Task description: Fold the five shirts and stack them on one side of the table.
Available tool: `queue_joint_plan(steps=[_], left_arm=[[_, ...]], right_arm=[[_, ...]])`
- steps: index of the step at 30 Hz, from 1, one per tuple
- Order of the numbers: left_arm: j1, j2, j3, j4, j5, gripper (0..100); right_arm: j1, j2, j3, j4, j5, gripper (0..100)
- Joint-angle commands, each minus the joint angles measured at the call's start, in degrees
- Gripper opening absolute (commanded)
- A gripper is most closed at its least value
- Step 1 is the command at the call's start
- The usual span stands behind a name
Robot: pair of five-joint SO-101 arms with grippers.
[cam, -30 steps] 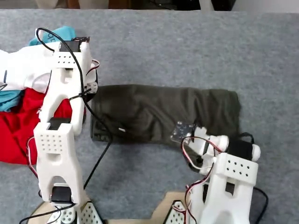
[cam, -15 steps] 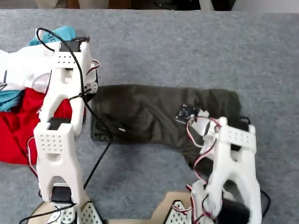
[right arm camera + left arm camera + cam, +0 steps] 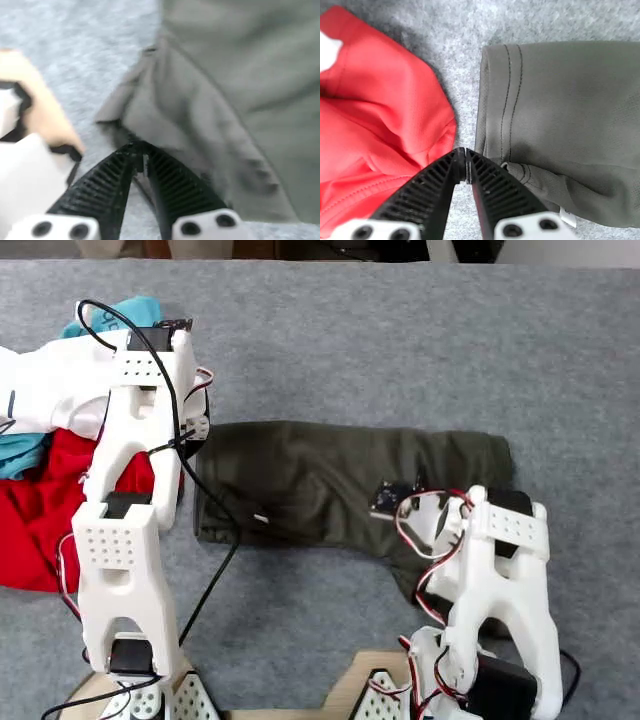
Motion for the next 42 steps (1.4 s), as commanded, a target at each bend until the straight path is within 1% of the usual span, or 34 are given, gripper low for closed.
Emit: queue_joint_plan(steps=[1, 4, 6, 11, 14, 18, 24, 28, 34, 36, 42], left_arm=[[-0.3, -1.1, -2.7, 0.7, 0.1, 2], [-0.3, -1.1, -2.8, 0.7, 0.1, 2], [-0.3, -1.1, -2.8, 0.7, 0.0, 2], [-0.3, -1.1, -2.9, 0.7, 0.0, 2], [-0.4, -1.1, -2.9, 0.7, 0.0, 2], [-0.4, -1.1, -2.9, 0.7, 0.0, 2], [-0.4, -1.1, -2.9, 0.7, 0.0, 2], [-0.4, -1.1, -2.9, 0.7, 0.0, 2], [-0.4, -1.1, -2.9, 0.7, 0.0, 2], [-0.3, -1.1, -2.9, 0.7, 0.0, 2], [-0.4, -1.1, -2.9, 0.7, 0.0, 2]], right_arm=[[-0.7, 0.1, -2.9, 5.4, 3.5, 0.5], [-0.7, 0.1, -3.6, 11.3, 8.0, 0.5], [-0.4, 0.1, -4.9, 13.4, 9.1, 0.5], [3.1, 0.6, -15.6, 13.5, 8.9, 0.5], [3.9, 0.7, -20.0, 9.9, 7.4, 0.5], [3.6, 3.1, -18.9, 5.6, 7.4, 0.5], [4.9, 16.0, -17.8, 1.7, 7.1, 0.5], [6.5, 21.8, -17.9, -0.2, 7.3, 0.5], [6.2, 18.6, -16.8, 5.5, 7.3, 0.5], [5.9, 16.1, -14.2, 5.5, 7.6, 0.5], [5.5, 9.3, -4.1, 5.9, 12.0, 0.5]])
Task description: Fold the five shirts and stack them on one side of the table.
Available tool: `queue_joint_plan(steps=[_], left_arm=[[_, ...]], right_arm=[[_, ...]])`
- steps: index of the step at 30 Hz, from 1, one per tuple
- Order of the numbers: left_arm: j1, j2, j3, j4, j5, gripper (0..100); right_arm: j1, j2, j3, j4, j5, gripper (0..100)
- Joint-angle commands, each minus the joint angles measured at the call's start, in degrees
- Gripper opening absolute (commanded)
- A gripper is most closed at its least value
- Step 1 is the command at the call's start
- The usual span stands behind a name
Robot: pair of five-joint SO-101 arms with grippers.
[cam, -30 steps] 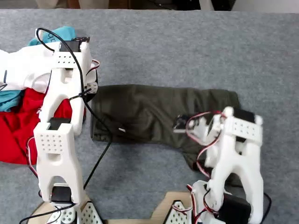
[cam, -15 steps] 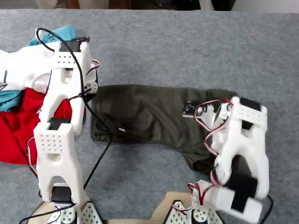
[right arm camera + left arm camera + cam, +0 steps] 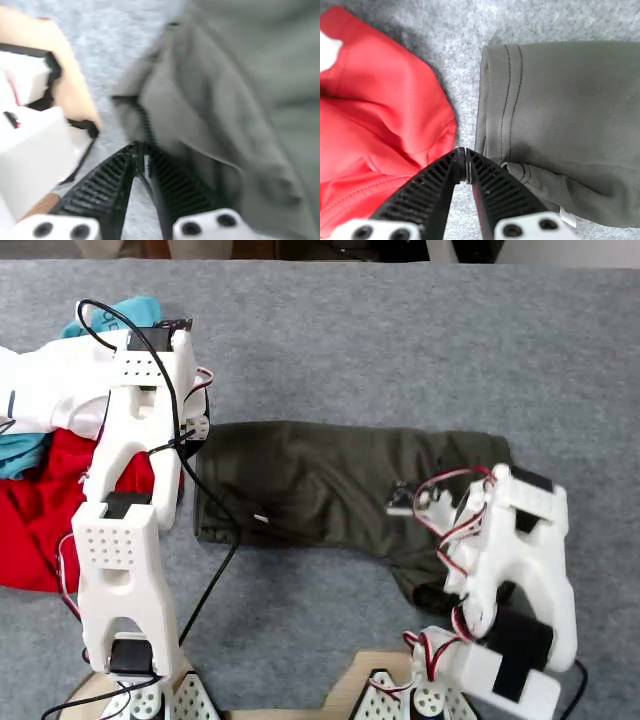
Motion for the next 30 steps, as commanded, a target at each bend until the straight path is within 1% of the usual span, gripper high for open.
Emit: queue_joint_plan(steps=[1, 5, 11, 15, 21, 25, 28, 30], left_arm=[[-0.4, -1.1, -2.9, 0.7, 0.0, 2], [-0.4, -1.1, -2.9, 0.7, 0.0, 2], [-0.4, -1.1, -2.9, 0.7, -2.1, 2], [-0.4, -1.1, -2.9, 0.7, -2.2, 2], [-0.4, -1.1, -2.7, 1.5, -2.3, 2], [-0.5, -1.1, -2.9, 1.5, -2.4, 2], [-0.5, -1.1, -2.9, 1.5, -2.4, 2], [-0.5, -1.1, -2.9, 1.5, -2.4, 2]], right_arm=[[0.0, -5.3, 4.6, 0.7, 2.2, 0.5], [0.1, -9.8, 3.6, 1.5, 2.3, 0.5], [0.2, -11.0, -7.3, 0.9, -0.1, 0.5], [0.4, -6.4, -11.6, -2.1, -1.1, 0.5], [0.5, 6.5, -11.6, -6.8, -1.2, 0.5], [1.9, 12.1, -11.8, -9.1, -1.9, 0.5], [3.3, 12.9, -11.5, -8.4, -1.8, 0.5], [4.0, 12.1, -11.5, -5.1, -1.6, 0.5]])
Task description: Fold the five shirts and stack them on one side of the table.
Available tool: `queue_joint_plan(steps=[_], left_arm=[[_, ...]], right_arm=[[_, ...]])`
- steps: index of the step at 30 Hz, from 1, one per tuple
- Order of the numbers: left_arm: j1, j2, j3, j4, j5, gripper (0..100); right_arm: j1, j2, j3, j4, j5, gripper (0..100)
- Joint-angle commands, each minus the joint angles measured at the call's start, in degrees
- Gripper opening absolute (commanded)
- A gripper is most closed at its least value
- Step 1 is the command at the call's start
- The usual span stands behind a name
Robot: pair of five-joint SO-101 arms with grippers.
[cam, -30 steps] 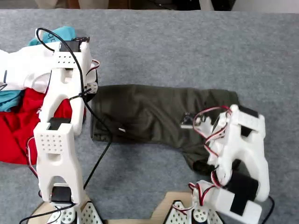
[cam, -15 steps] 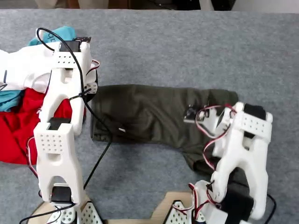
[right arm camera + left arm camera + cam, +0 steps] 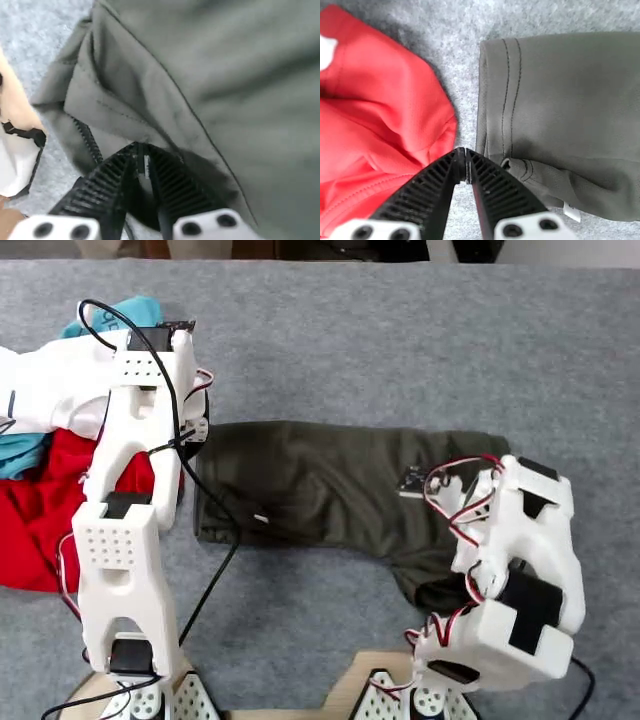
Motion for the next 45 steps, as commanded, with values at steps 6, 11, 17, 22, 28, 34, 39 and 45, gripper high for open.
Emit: queue_joint_plan(steps=[6, 11, 17, 22, 28, 34, 39, 45], left_arm=[[-0.5, -1.4, -2.9, 0.7, -0.7, 2], [-0.2, -4.0, -2.4, 0.7, -0.7, 2], [0.0, -5.8, -2.4, 0.7, -0.7, 2], [-0.1, -5.8, -2.4, 0.7, -0.7, 2], [-0.4, -5.8, -2.5, 0.7, -0.7, 2], [-0.4, -5.8, -2.7, 0.7, -0.7, 2], [-0.6, -5.8, -2.5, 0.7, -0.7, 2], [-0.6, -5.8, -2.4, 0.7, -0.7, 2]], right_arm=[[1.4, -3.6, 1.9, 13.3, 3.9, 0.5], [1.7, -5.0, 8.6, 13.9, 6.4, 0.5], [3.6, -12.0, 2.7, 14.2, 6.1, 0.5], [4.3, -14.6, -3.2, 8.9, 3.3, 0.5], [3.8, -12.4, 1.5, 0.2, 3.3, 0.5], [4.3, -3.9, 5.1, -14.3, -1.7, 0.5], [4.4, -5.4, 4.1, -14.4, -3.4, 0.5], [4.4, -11.3, 4.1, -14.4, -4.6, 0.5]])
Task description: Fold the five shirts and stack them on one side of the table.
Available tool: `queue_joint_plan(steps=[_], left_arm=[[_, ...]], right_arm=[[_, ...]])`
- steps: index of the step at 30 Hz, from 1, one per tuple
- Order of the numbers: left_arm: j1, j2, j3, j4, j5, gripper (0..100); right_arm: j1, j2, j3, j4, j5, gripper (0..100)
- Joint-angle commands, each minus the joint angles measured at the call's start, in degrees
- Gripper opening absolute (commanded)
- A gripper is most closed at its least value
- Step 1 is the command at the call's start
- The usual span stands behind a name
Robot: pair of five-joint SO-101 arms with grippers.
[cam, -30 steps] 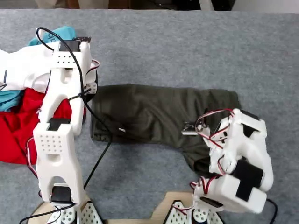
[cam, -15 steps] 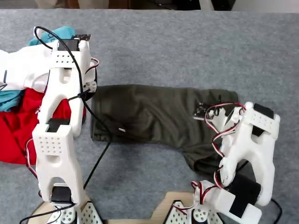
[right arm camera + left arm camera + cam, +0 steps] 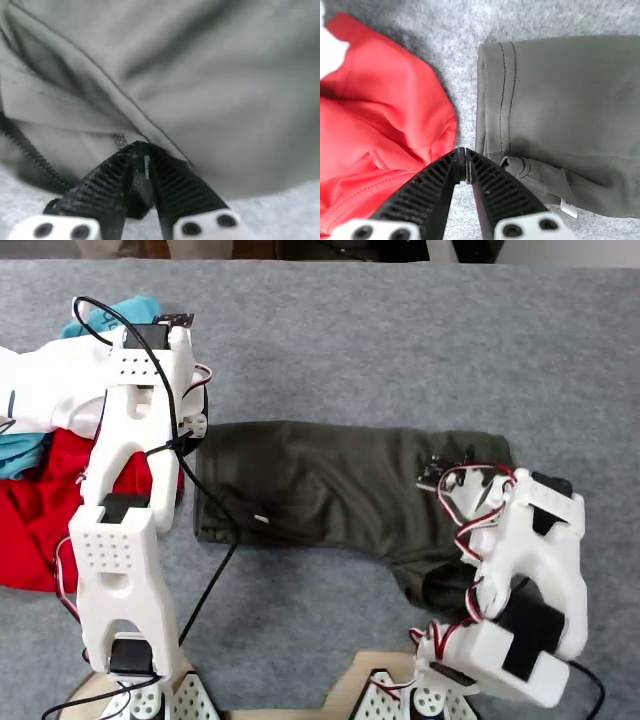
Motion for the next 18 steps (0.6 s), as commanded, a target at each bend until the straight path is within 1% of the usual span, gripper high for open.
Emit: queue_joint_plan(steps=[1, 7, 12, 18], left_arm=[[-0.6, -3.7, -2.4, 0.8, -0.3, 2], [-0.6, -3.7, -2.4, 0.8, -0.3, 2], [-0.6, -3.7, -2.4, 0.8, -0.3, 2], [-0.6, -3.7, -2.4, 0.8, -0.3, 2]], right_arm=[[0.9, -5.1, -0.7, -0.6, -0.8, 0.5], [0.6, -6.5, 0.1, -1.4, -0.8, 0.5], [0.4, -4.0, 4.4, -5.5, -0.6, 0.5], [0.4, -3.8, 6.8, -2.8, 0.1, 0.5]])
